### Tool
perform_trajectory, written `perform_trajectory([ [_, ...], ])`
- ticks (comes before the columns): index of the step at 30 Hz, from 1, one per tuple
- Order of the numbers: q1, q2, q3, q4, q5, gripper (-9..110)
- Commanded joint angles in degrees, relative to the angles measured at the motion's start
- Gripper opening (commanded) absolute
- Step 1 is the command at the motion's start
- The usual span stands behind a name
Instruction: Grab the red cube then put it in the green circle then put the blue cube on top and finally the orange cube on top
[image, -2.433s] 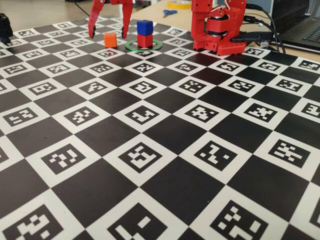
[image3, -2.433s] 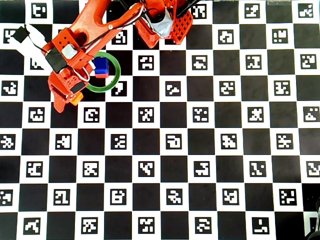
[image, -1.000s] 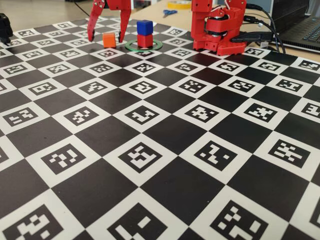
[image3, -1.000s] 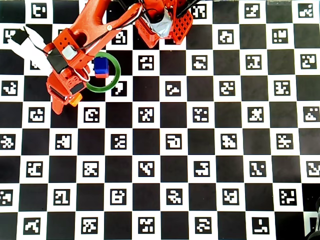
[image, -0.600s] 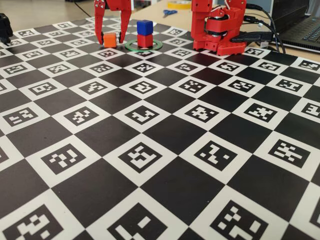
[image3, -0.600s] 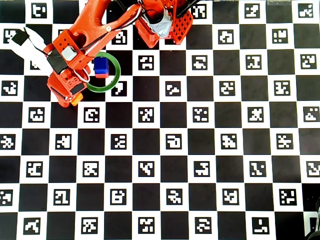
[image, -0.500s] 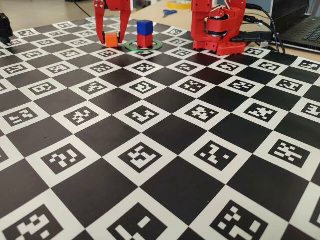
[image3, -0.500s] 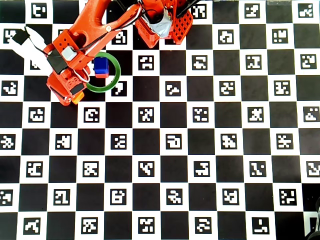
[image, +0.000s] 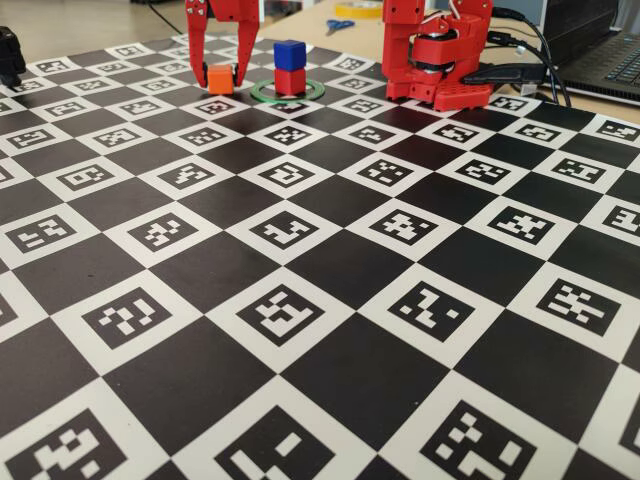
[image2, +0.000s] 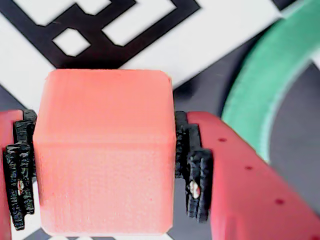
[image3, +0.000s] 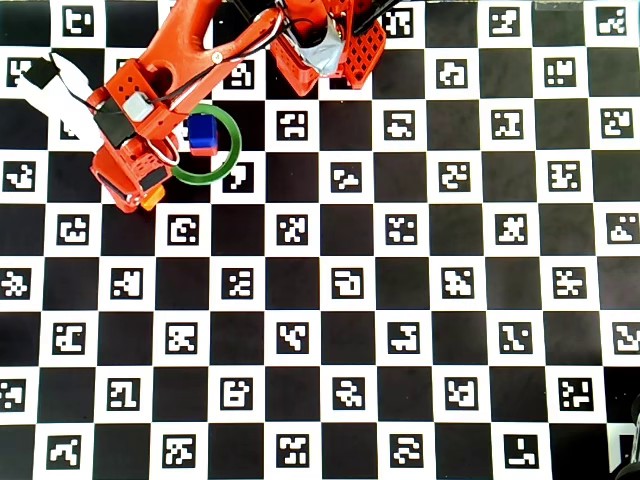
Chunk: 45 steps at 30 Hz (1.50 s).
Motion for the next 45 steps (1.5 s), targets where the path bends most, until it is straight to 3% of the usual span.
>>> perform_trajectory([
  [1, -1.2, 5.8, -8.6, 5.4, 0.9, 10],
  [16, -1.5, 15.0, -15.7, 16.3, -2.3, 10],
  [35, -0.7, 29.1, -14.8, 30.3, -22.6, 9],
  [45, -0.7, 40.7, -2.5, 31.6, -30.9, 9],
])
